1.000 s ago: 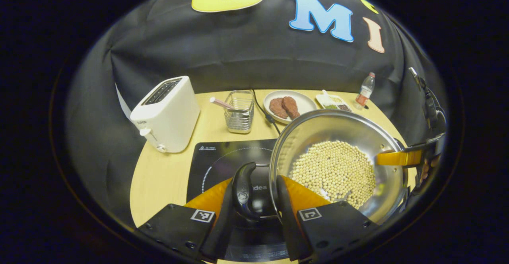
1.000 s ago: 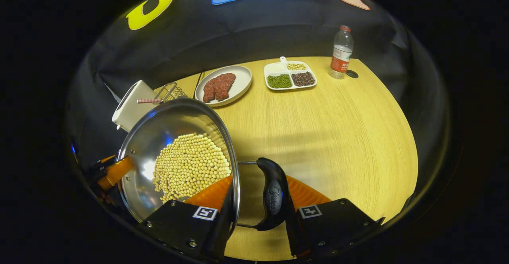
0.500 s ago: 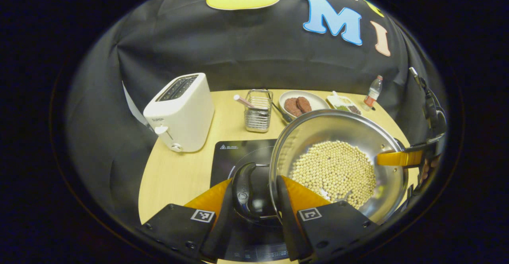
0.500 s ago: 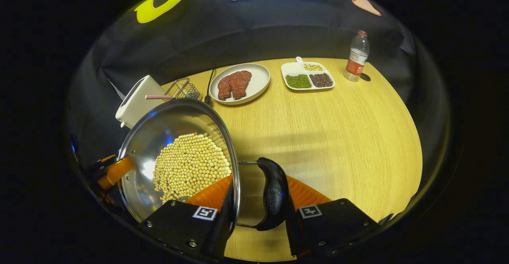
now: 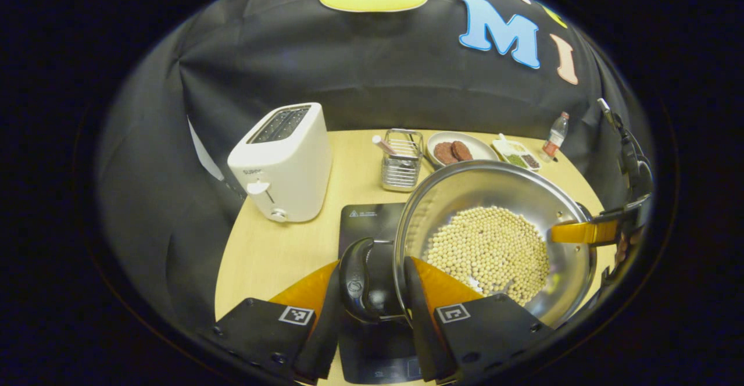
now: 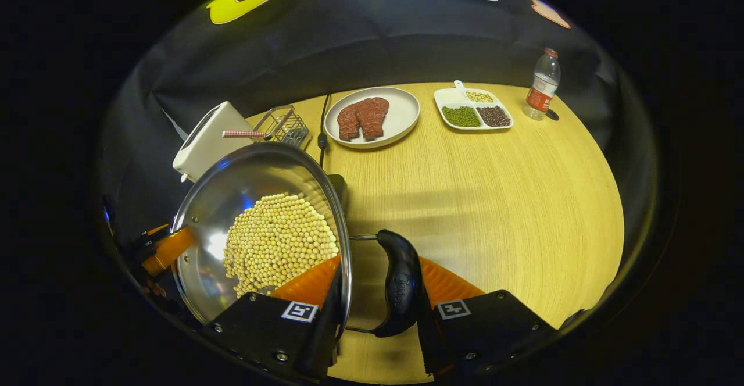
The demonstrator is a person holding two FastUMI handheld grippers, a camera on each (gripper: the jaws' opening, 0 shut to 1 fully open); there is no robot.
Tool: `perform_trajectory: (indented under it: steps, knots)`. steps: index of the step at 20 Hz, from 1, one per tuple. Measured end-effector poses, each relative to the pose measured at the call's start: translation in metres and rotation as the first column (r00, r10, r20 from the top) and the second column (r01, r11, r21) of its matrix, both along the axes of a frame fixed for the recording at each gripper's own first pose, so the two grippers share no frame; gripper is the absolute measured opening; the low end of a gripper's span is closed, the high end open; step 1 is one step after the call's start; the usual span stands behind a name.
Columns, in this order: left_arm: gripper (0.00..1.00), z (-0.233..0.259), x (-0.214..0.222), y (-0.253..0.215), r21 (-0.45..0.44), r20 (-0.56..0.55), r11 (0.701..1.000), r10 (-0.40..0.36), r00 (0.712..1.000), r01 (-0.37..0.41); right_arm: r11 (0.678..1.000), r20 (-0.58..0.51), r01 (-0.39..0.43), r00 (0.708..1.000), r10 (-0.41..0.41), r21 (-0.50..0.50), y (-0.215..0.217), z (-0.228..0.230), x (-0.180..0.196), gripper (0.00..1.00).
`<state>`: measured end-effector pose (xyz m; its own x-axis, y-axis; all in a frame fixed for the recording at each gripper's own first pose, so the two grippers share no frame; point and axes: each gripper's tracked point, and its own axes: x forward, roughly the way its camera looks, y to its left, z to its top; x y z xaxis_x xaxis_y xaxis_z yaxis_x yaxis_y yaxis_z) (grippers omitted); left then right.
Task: First push the handle of the pot to place it horizontally, then grasp the pot with both hands and set it on the induction cooktop.
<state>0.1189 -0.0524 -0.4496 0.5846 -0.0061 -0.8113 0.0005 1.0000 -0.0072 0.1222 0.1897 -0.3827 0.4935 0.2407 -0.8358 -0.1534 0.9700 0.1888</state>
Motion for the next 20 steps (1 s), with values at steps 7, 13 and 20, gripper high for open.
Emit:
perform_trajectory:
  steps: [7,13,20]
  knots:
    - [0.62,-0.005,0.003,-0.001,-0.011,-0.01,1.0,0.013,1.0,-0.013,1.0,0.003,-0.011,1.0,0.011,-0.004,0.03,-0.012,0.0,0.6]
    - [0.62,-0.004,0.005,-0.001,-0.008,-0.02,1.0,0.006,1.0,-0.007,1.0,-0.006,-0.009,1.0,0.009,-0.002,0.046,-0.025,0.001,0.6]
    - [0.59,-0.003,0.006,0.004,-0.02,0.0,1.0,-0.007,1.0,0.007,1.0,0.02,0.023,1.0,-0.023,-0.017,0.046,-0.032,0.003,0.6]
